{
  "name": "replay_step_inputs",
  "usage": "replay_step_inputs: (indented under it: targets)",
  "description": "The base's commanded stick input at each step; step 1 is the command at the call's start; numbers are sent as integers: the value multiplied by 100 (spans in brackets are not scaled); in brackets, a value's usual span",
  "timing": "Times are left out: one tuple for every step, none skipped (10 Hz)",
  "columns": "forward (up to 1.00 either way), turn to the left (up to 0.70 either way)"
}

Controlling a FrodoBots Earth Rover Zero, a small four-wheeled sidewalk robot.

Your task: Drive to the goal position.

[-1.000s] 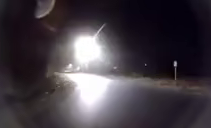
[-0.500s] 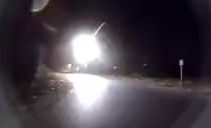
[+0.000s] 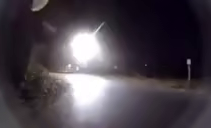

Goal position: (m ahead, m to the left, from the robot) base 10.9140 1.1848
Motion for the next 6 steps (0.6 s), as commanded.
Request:
replay_step_inputs:
  targets:
    - [100, 12]
    - [100, 12]
    - [100, 12]
    - [100, 12]
    - [100, 12]
    - [100, 12]
